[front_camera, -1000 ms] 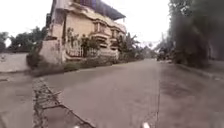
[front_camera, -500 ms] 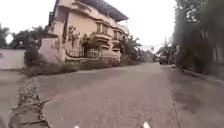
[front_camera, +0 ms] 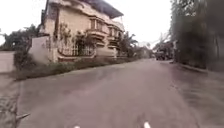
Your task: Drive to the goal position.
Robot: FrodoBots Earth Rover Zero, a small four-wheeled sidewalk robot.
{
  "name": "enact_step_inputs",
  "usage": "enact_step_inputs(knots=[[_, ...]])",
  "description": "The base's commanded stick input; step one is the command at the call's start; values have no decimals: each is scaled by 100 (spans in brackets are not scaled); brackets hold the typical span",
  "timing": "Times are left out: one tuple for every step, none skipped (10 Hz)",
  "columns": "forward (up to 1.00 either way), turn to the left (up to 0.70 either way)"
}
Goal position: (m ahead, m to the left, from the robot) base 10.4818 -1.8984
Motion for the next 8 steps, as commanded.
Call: enact_step_inputs(knots=[[85,1],[85,1],[85,1],[85,1],[85,1],[85,1],[85,1],[85,1]])
